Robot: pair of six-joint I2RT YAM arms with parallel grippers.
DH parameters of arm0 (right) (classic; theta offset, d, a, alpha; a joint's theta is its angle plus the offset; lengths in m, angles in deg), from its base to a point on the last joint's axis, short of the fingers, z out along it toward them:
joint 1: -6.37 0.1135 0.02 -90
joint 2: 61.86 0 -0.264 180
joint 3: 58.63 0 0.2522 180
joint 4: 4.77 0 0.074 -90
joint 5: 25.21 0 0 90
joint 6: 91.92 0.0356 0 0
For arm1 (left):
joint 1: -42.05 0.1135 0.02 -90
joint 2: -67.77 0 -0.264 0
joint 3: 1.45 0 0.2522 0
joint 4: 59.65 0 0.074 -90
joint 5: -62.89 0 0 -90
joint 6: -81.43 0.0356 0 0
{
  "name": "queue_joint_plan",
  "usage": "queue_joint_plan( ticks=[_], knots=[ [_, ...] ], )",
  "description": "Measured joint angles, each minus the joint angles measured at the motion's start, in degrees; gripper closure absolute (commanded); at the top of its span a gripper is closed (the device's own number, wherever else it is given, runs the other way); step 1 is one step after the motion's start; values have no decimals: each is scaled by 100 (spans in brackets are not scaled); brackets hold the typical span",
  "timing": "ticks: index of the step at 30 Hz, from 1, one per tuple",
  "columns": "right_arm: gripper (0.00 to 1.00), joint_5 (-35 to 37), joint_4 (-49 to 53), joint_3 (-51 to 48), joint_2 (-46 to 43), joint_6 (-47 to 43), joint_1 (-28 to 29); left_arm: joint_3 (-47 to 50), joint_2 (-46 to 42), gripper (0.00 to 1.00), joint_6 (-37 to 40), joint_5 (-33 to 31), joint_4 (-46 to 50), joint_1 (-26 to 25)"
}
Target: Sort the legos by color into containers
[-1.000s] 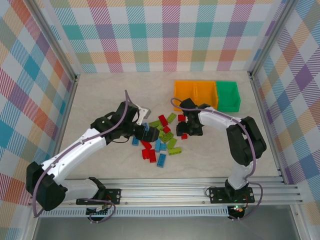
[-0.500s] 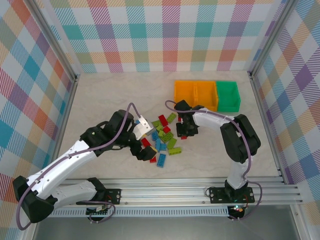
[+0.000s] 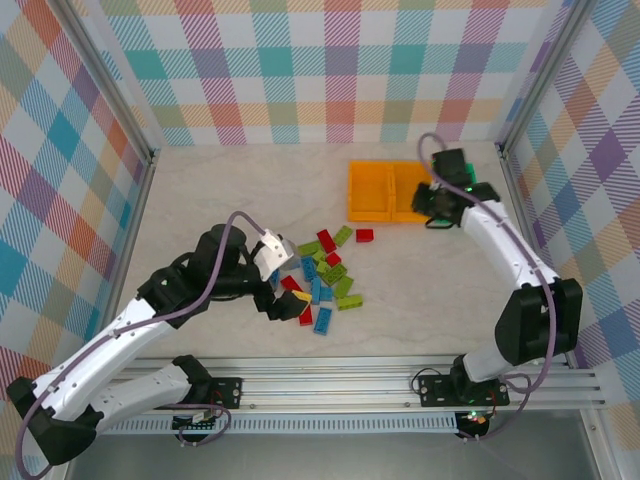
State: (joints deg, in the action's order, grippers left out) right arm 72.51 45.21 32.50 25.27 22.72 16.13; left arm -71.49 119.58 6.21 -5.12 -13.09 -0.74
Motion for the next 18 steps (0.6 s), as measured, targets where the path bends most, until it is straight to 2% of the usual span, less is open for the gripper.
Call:
queue_joint_plan(
  ticks=[5, 13, 16, 18],
  knots=[
    [77, 44, -70, 1058, 977, 2, -713, -2, -46, 0, 7, -74, -192, 0],
    [75, 195, 0, 2422, 3001, 44, -1036, -2, -2, 0, -44, -264, -214, 0],
    [67, 181, 153, 2741, 3473, 61, -1108, 35, 50, 0, -275, -448, -461, 0],
    [57, 144, 225, 2892, 3663, 70, -1132, 42, 146, 0, -507, -636, -627, -2]
  ],
)
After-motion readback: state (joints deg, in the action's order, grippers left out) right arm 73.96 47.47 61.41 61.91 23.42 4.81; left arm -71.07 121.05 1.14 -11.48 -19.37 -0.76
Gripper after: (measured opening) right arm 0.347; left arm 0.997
